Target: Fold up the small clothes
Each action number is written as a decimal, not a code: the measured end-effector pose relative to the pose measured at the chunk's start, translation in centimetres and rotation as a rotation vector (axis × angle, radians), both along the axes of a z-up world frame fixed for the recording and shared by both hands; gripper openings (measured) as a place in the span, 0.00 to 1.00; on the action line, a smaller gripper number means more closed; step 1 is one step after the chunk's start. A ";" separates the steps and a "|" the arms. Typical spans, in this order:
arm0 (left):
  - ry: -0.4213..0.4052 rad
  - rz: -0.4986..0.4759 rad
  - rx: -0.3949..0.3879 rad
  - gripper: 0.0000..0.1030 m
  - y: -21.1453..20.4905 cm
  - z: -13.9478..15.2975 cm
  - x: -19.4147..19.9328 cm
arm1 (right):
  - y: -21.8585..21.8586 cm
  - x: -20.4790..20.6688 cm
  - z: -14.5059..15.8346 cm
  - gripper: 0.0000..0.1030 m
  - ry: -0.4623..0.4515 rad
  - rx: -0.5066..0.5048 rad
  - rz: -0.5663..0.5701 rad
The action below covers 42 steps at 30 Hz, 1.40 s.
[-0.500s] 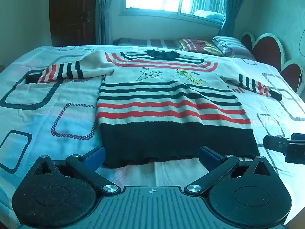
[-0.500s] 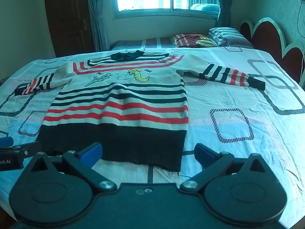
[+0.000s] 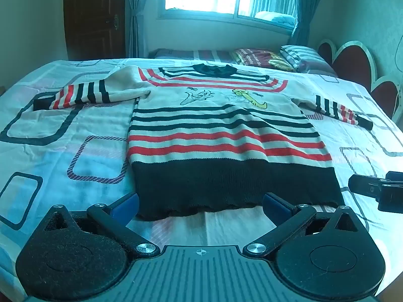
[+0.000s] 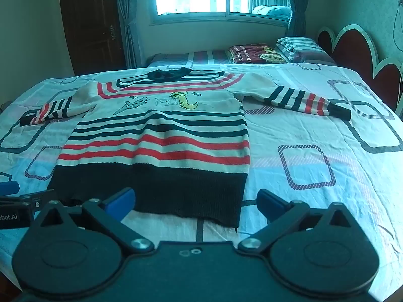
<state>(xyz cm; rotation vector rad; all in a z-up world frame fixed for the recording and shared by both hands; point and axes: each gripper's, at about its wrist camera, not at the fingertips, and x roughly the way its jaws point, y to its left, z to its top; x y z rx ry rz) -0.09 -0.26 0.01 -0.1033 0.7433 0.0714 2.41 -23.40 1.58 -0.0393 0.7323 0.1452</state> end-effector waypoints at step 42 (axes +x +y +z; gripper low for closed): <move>-0.006 0.000 0.016 1.00 0.0 0.4 0.0 | 0.3 0.3 0.2 0.99 -0.011 -0.001 0.015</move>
